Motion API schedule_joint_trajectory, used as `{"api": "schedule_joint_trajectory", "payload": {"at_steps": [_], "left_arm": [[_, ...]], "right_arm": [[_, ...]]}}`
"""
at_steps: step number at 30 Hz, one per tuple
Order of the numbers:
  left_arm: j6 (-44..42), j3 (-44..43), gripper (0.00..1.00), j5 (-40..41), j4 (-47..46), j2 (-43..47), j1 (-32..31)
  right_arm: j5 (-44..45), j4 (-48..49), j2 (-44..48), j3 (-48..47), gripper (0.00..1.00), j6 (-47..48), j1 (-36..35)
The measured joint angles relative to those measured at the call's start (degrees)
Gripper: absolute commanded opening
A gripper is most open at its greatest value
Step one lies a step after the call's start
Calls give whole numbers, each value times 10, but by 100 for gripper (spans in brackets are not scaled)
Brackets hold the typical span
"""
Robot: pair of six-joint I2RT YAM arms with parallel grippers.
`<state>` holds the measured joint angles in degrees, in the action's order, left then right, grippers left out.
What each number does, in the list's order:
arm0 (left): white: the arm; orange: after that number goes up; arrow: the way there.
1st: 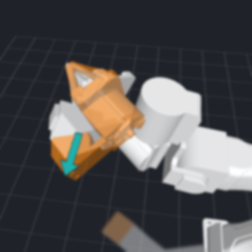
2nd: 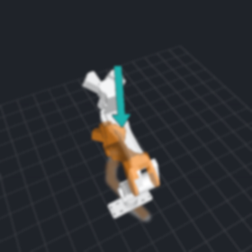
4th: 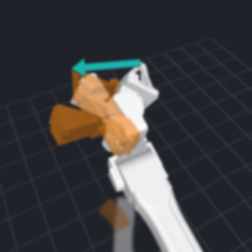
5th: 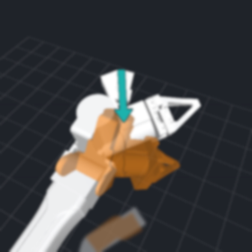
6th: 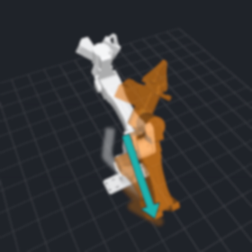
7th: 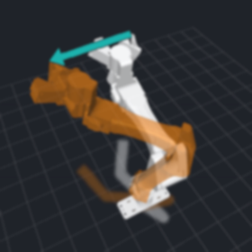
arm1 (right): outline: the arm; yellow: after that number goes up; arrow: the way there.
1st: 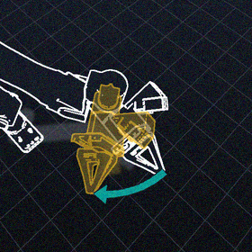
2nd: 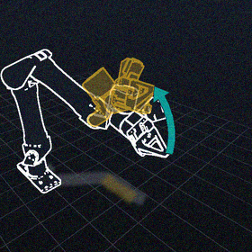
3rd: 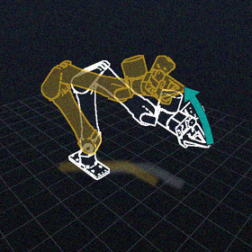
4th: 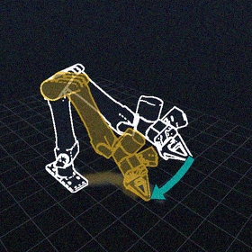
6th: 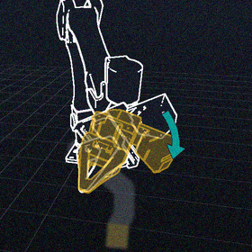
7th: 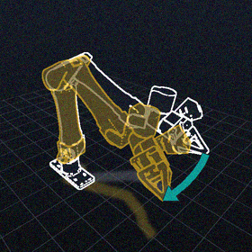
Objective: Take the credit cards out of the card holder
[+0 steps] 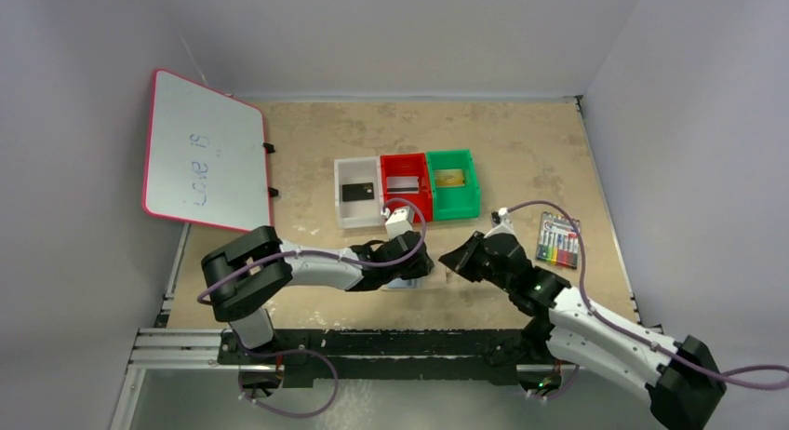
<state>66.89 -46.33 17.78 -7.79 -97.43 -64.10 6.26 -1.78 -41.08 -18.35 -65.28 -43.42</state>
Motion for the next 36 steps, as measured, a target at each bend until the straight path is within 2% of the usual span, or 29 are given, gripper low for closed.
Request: {"api": "schedule_joint_trajectory", "payload": {"at_steps": [9, 12, 16, 20, 25, 36], "left_arm": [[0, 7, 27, 5, 5, 11, -1], [0, 11, 34, 7, 12, 22, -1], [0, 19, 44, 25, 35, 66, -2], [0, 27, 50, 57, 60, 125, -2], [5, 45, 51, 92, 92, 165, -2], [28, 81, 51, 90, 96, 122, -2]], "right_arm": [[-34, 44, -167, -1, 0, 9, 0], [-32, 47, -199, -3, 1, 12, 0], [-29, 47, -219, -5, 8, 26, 0], [-28, 44, -222, -16, 14, 49, 0], [-29, 48, -224, -35, 13, 71, 0], [-39, 60, -269, -38, 10, 84, 0]]}}
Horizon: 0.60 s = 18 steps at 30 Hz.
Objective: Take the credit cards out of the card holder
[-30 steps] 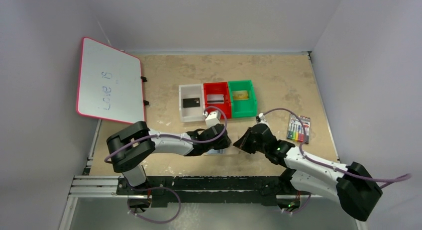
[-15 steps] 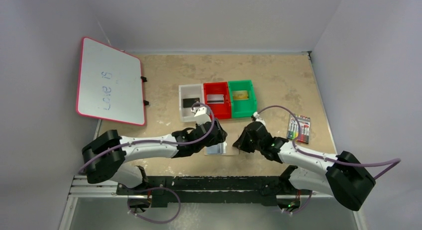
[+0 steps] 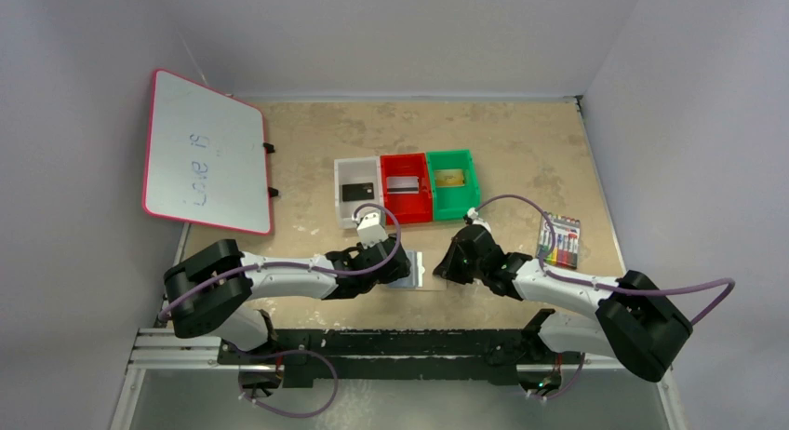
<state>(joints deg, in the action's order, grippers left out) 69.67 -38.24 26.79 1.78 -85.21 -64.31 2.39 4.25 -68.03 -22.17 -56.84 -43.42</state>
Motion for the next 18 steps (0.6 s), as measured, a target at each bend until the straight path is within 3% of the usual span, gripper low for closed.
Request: {"api": "schedule_joint_trajectory", "payload": {"at_steps": [18], "left_arm": [[2, -13, 51, -23, -72, -41, 0]], "right_arm": [[-25, 44, -30, 0, 13, 10, 3]]}}
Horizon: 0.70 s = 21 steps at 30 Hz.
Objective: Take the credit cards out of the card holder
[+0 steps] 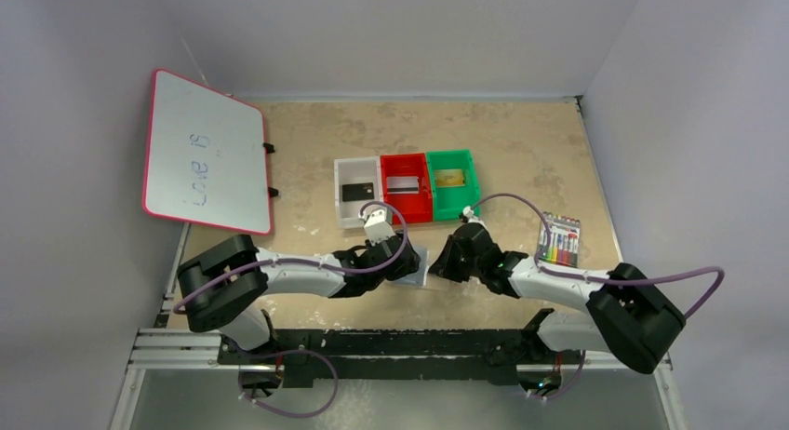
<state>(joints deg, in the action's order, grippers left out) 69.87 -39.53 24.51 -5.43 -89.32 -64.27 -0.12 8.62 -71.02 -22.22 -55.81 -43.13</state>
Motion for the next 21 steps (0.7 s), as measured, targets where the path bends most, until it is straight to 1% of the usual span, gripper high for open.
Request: {"api": "schedule_joint_trajectory", "payload": {"at_steps": [8, 14, 18, 21], "left_arm": [[0, 0, 51, -9, -57, -20, 5], [1, 1, 50, -17, -85, -30, 9], [1, 0, 50, -26, -93, -33, 9], [1, -10, 50, -31, -72, -33, 5]], "right_arm": [[-11, 18, -14, 0, 13, -1, 4], [-7, 12, 1, 7, 16, -7, 4], [3, -17, 28, 11, 21, -12, 4], [10, -31, 52, 15, 24, -16, 4]]}}
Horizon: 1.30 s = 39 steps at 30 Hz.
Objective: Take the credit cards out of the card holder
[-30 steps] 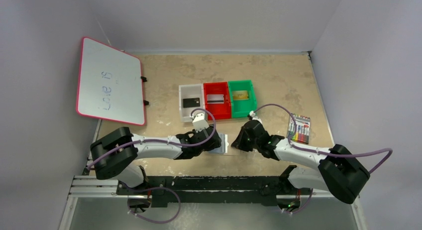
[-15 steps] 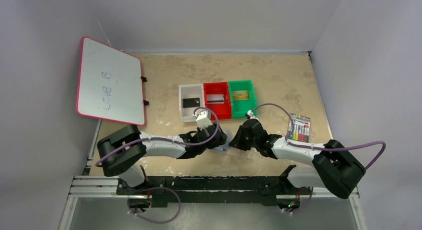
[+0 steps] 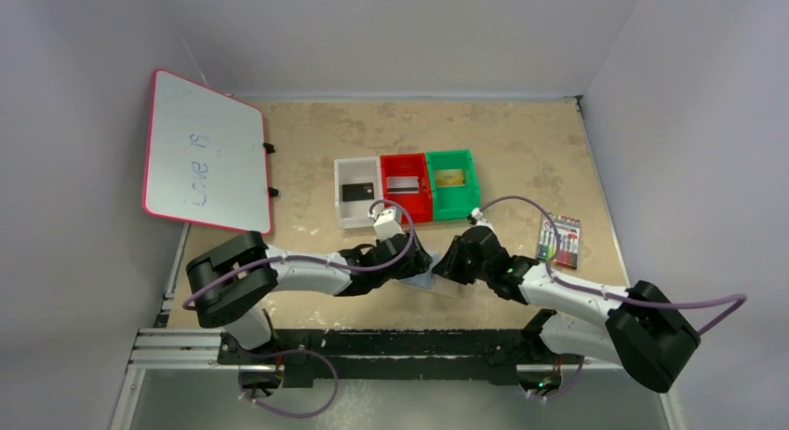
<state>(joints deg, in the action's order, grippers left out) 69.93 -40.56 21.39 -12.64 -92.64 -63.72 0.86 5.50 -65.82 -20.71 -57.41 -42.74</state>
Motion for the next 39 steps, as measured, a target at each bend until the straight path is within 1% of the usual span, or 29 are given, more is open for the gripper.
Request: {"api": "schedule_joint_trajectory", "payload": {"at_steps": [4, 9, 13, 14, 17, 20, 24, 28, 32, 33, 35, 36, 39], "left_arm": [[-6, -24, 50, -13, 38, 0, -12], [-12, -45, 49, -26, 46, -7, -16], [-15, -49, 49, -33, 46, -13, -19], [-15, -49, 49, -33, 46, -14, -19], [-14, -49, 49, -27, 47, -12, -19], [-5, -45, 49, -16, 49, -4, -20], [-1, -36, 49, 0, 61, 12, -23], [0, -33, 48, 14, 77, 21, -24], [2, -26, 48, 25, 83, 29, -24], [2, -25, 48, 28, 88, 33, -24], [5, -22, 48, 34, 94, 42, -24], [7, -19, 48, 37, 98, 47, -24], [11, -13, 48, 48, 110, 62, -24]], "right_arm": [[1, 1, 37, 6, 24, -4, -1], [3, 2, 42, 16, 24, -11, 0], [10, -4, 33, 17, 40, -17, -1], [11, -7, 30, 17, 42, -17, 0], [12, -9, 30, 17, 45, -18, 0], [13, -9, 38, 19, 46, -15, 0], [6, 3, 47, 21, 38, 2, 0], [-5, 15, 30, 18, 36, 19, 0], [-14, 23, -7, 7, 20, 36, 0], [-15, 24, -15, 3, 13, 40, 0], [-18, 26, -29, -5, 3, 45, 0], [-19, 29, -29, -7, 0, 47, 0], [-24, 36, -29, -6, 0, 52, -1]]}}
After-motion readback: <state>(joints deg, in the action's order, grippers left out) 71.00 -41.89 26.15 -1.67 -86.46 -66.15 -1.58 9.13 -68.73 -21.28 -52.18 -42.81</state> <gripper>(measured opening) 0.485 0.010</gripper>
